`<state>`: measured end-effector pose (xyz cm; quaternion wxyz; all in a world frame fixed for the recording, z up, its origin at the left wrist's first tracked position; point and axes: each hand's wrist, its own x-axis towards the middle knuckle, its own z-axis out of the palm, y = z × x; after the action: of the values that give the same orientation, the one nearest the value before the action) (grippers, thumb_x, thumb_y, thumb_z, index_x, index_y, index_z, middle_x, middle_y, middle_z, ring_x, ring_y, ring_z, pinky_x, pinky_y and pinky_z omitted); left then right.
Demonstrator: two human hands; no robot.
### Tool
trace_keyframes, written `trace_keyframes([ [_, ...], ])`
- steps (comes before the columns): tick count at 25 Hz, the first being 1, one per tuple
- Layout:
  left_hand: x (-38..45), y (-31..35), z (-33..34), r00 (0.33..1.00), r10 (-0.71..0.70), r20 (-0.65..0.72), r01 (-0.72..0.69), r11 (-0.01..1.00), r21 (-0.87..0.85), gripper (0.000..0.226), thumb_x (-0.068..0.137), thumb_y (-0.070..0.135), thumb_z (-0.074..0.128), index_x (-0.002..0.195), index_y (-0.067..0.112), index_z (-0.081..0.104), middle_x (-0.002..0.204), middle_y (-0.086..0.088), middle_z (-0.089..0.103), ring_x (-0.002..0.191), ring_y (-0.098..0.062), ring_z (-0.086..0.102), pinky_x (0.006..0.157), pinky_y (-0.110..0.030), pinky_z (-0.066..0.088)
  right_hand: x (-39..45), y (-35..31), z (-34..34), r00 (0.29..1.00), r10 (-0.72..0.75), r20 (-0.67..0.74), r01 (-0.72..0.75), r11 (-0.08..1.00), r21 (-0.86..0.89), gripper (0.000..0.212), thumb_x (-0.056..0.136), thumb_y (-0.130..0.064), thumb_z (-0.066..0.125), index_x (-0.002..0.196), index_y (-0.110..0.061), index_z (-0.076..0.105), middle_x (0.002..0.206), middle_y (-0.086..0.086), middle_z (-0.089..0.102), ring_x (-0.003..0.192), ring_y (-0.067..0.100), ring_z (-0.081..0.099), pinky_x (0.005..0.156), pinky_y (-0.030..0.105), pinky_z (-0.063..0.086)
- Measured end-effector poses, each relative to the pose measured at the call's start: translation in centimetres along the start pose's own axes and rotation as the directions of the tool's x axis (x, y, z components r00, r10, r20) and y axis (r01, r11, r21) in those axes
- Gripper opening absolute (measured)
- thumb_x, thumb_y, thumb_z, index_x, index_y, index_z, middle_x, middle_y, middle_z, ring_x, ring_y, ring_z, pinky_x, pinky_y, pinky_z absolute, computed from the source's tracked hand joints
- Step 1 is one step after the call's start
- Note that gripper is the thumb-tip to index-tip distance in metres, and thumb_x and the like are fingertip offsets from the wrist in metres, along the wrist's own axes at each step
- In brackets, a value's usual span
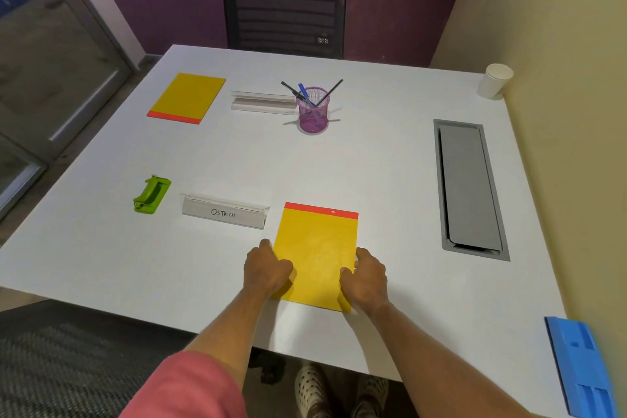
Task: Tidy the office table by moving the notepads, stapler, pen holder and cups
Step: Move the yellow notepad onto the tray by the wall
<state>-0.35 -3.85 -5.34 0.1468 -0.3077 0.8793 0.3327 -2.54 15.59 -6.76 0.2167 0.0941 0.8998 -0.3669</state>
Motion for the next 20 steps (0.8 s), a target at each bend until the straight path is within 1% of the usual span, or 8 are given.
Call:
trace_keyframes([
  [2,0.0,-0.4,-0.2,0.999,-0.018,-0.039,0.017,0.999,-0.033,0.015,0.077,0.006,0.064,0.091,0.009,0.058,0.087,-0.009,0.061,0.081,-0.027,0.054,0.071,-0.033,0.042,0.1,0.1,0.0,1.0,0.0,-0.014,0.0,1.0,0.019,0.043,0.085,-0.018,0.064,0.126,-0.007,0.055,0.121,0.013,0.065,0.111,0.031,0.061,0.09,0.036,0.05],
  [4,0.0,-0.8,-0.1,0.998,-0.023,-0.062,0.018,0.996,-0.09,0.016,0.077,-0.002,0.061,0.084,0.012,0.058,0.084,-0.007,0.06,0.079,-0.024,0.053,0.072,-0.034,0.043,0.0,0.2,0.0,1.0,-0.001,-0.014,0.002,1.0,0.023,0.045,0.085,-0.016,0.064,0.128,-0.007,0.054,0.123,0.013,0.064,0.113,0.031,0.061,0.09,0.037,0.05],
  [8,0.6,-1.2,-0.4,0.997,-0.032,-0.064,0.02,0.983,-0.183,0.021,0.081,-0.006,0.061,0.095,0.009,0.063,0.094,-0.009,0.061,0.085,-0.023,0.055,0.073,-0.033,0.045,0.1,0.2,0.0,1.0,-0.009,-0.011,0.009,1.0,-0.018,0.053,0.087,-0.016,0.064,0.137,-0.006,0.049,0.13,0.013,0.06,0.118,0.031,0.059,0.093,0.036,0.049],
  [10,0.9,-1.2,-0.6,0.998,-0.044,-0.04,0.035,0.978,-0.205,0.024,0.084,-0.003,0.063,0.105,0.008,0.064,0.1,-0.011,0.062,0.088,-0.025,0.055,0.075,-0.033,0.045,0.0,0.1,-0.2,1.0,-0.017,-0.002,0.016,0.998,-0.063,0.048,0.09,-0.017,0.062,0.135,-0.006,0.05,0.129,0.013,0.061,0.116,0.03,0.06,0.09,0.033,0.048],
  [13,1.0,-0.4,-1.2,0.999,-0.043,-0.01,0.04,0.974,-0.224,0.025,0.086,-0.002,0.063,0.108,0.01,0.064,0.104,-0.012,0.062,0.089,-0.026,0.056,0.078,-0.036,0.048,0.0,-0.7,-1.3,0.998,-0.042,-0.036,0.037,0.993,-0.111,0.038,0.094,-0.021,0.058,0.129,-0.007,0.054,0.124,0.013,0.061,0.113,0.03,0.06,0.09,0.035,0.048],
  [15,1.0,0.6,-2.0,1.0,-0.002,-0.005,0.001,0.973,-0.229,0.024,0.086,-0.003,0.061,0.105,0.012,0.064,0.104,-0.012,0.061,0.089,-0.026,0.057,0.077,-0.036,0.05,0.5,-1.7,-2.8,0.99,-0.089,-0.113,0.078,0.992,-0.101,0.033,0.096,-0.021,0.054,0.126,-0.008,0.057,0.119,0.014,0.06,0.11,0.031,0.06,0.09,0.039,0.05],
  [18,1.1,2.9,-3.8,0.994,0.108,-0.015,-0.109,0.972,-0.21,0.024,0.086,-0.006,0.058,0.094,0.016,0.063,0.096,-0.01,0.06,0.081,-0.022,0.054,0.069,-0.029,0.046,1.8,-4.0,-6.1,0.958,-0.2,-0.204,0.191,0.98,-0.064,0.023,0.098,-0.016,0.051,0.117,-0.007,0.062,0.109,0.016,0.064,0.1,0.034,0.065,0.084,0.043,0.055],
  [20,1.2,4.6,-5.2,0.982,0.189,-0.024,-0.19,0.966,-0.176,0.025,0.085,-0.006,0.058,0.093,0.017,0.065,0.089,-0.008,0.059,0.074,-0.02,0.053,0.066,-0.026,0.044,2.3,-5.6,-8.2,0.937,-0.25,-0.244,0.247,0.968,-0.044,0.028,0.098,-0.015,0.053,0.123,-0.006,0.062,0.12,0.016,0.064,0.11,0.033,0.063,0.091,0.042,0.052],
])
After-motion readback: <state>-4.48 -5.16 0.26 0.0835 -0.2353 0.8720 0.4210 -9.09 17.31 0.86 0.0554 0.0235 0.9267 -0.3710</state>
